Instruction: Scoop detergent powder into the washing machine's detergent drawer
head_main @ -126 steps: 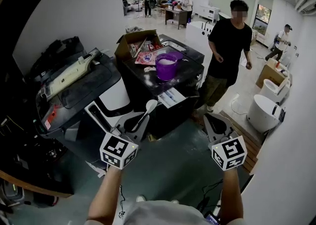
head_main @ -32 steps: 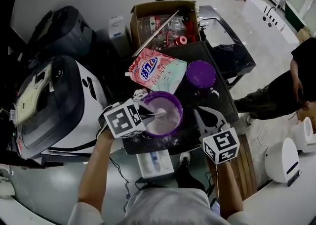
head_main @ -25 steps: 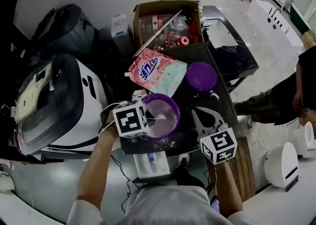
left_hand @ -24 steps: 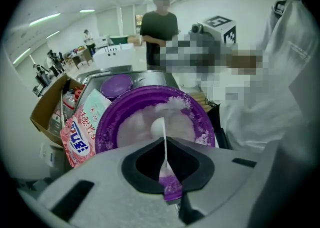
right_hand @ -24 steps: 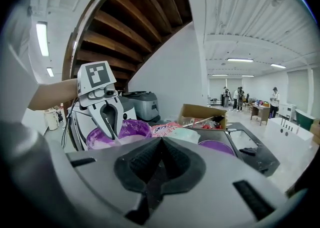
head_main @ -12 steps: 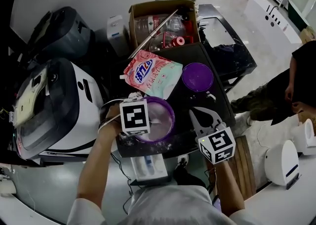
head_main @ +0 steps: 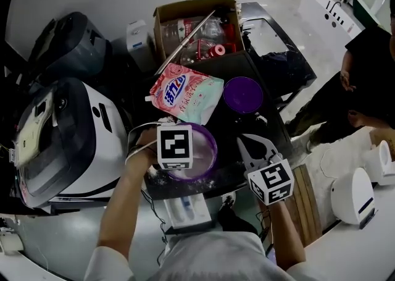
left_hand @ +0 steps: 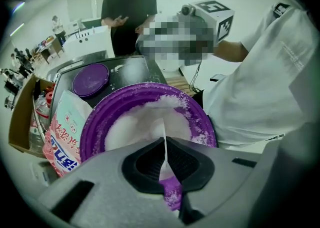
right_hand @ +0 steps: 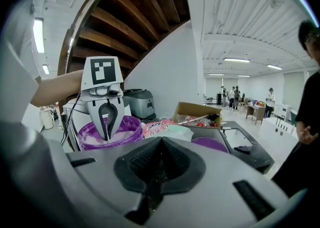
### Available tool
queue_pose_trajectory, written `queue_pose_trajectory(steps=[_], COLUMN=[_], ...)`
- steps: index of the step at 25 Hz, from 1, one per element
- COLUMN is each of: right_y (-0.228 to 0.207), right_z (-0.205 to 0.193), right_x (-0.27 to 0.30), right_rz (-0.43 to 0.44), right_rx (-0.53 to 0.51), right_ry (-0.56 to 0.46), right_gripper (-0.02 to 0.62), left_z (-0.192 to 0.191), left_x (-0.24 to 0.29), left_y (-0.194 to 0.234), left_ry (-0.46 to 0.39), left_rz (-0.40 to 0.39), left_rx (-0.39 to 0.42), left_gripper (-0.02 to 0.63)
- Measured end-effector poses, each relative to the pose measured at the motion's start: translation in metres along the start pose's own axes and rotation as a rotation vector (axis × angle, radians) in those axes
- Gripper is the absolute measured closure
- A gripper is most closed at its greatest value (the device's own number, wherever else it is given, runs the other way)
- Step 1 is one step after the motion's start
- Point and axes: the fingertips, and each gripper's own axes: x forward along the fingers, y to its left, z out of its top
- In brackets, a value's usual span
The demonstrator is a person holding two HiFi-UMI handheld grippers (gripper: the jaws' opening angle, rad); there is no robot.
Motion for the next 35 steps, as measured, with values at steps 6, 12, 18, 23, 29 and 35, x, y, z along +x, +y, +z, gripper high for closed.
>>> queue_pose_trajectory(steps=[6, 12, 18, 23, 29, 35], right_y=[-0.004, -0.004, 0.002, 0.008, 0.018, 0.028], right_z=[-0.002, -0.002, -0.001, 0.001, 0.002, 0.004], right_x=[-0.006, -0.013, -0.016, -0.019, -0.025, -0.028], right_rz=[-0.028, -0.046, -0.049, -0.052, -0.055, -0.054], right_rx=[0.009, 0.013, 0.01, 0.004, 0.001, 0.003], right_ry=[0.004, 0.001, -0.002, -0.007, -0.008, -0.014], right_gripper=[0.598, 0.598, 0.598, 0.598, 0.598, 0.598], left_z=[0.009, 0.015, 0.016, 0.011, 0.004, -0.005], left_x=[0.002, 0.002, 0.001, -0.006, -0.017, -0.025], left_y=[-0.01, -0.02, -0.028, -0.038, -0.047, -0.054], left_ry=[-0.003, -0.015, -0.039, -0.049, -0.106, -0.175], left_rz=[-0.06, -0.098, -0.126, -0.16, -0.173, -0.161], left_rx=[0.054, 0.088, 0.081, 0.071, 0.042, -0.009], left_gripper=[0.591, 0.591, 0.591, 0.591, 0.591, 0.591])
